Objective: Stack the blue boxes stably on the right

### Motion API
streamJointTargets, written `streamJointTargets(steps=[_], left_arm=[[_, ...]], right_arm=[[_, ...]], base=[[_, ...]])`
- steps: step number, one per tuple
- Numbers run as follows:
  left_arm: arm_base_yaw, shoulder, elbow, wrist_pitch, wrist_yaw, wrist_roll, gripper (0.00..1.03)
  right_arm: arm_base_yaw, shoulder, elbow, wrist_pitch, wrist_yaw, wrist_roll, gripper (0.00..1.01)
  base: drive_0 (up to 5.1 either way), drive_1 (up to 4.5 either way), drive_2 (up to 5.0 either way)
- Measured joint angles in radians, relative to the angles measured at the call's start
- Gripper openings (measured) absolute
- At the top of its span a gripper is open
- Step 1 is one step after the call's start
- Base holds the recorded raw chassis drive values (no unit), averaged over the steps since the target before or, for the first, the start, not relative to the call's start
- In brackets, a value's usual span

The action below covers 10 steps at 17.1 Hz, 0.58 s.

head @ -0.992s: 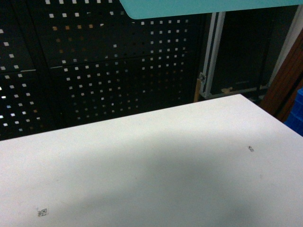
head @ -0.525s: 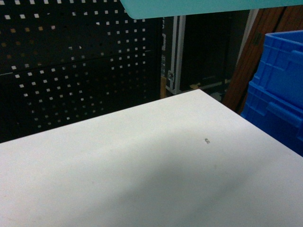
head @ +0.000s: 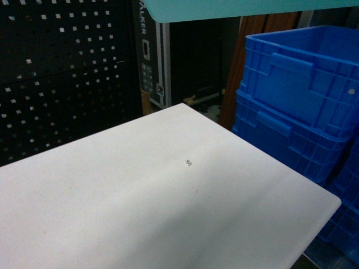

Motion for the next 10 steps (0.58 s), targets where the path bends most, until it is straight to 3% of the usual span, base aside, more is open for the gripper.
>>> streamJointTargets(steps=[10], left_arm=[[0.000,0.000,0.000,0.000,0.000,0.000,0.02]], right_arm=[[0.000,0.000,0.000,0.000,0.000,0.000,0.02]], base=[[-1.6,-1.63,-1.6]])
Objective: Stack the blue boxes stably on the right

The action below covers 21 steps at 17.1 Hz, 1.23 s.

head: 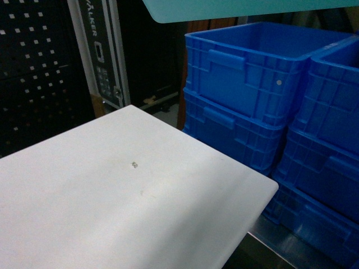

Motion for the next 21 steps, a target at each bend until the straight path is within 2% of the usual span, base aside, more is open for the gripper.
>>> streamJointTargets(steps=[21], left_arm=[[0.000,0.000,0.000,0.000,0.000,0.000,0.02]], right_arm=[[0.000,0.000,0.000,0.000,0.000,0.000,0.02]], base=[[-1.6,-1.58,-1.6]])
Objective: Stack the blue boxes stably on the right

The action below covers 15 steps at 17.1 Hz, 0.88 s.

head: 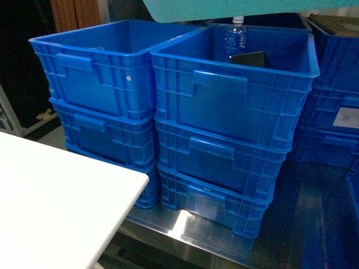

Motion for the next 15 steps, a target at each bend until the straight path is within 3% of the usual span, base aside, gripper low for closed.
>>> streamJointTargets(steps=[15], left_arm=[[0.000,0.000,-0.002,0.000,0.000,0.000,0.02]], right_arm=[[0.000,0.000,0.000,0.000,0.001,0.000,0.02]], base=[[2.6,-5.41,-1.9]])
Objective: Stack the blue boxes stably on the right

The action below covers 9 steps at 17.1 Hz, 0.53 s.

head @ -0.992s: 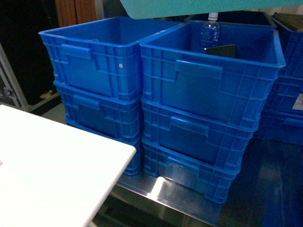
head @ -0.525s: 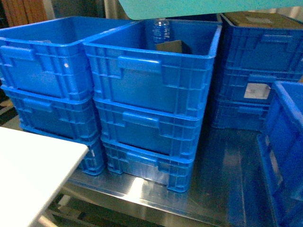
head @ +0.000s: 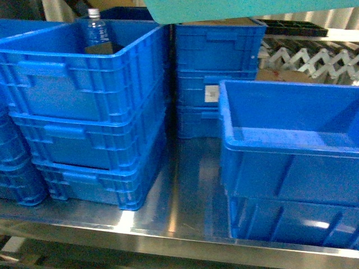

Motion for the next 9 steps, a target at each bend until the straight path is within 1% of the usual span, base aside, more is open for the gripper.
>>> streamJointTargets(steps=[3,5,7,9], left_arm=[[-0.002,0.000,0.000,0.000,0.000,0.000,0.02],[0.000,0.000,0.000,0.000,0.000,0.000,0.02],[-0.001,0.000,0.000,0.000,0.003,-0.001,0.02],[-0.003,0.000,0.000,0.000,0.002,0.000,0.02]], right_arm=[[0.000,0.000,0.000,-0.001,0.005,0.000,0.02],[0.000,0.000,0.000,0.000,-0.001,0.000,0.02],[-0.002,-0.001,0.000,0.002,0.003,0.000,0.02],[-0.006,0.000,0.000,-0.001,0.002,0.000,0.02]], base=[[2.9,-5.69,-2.0],[3.0,-5.60,-1.9],[3.6,-4.99,-1.3],[5.0,-3.67,0.0]])
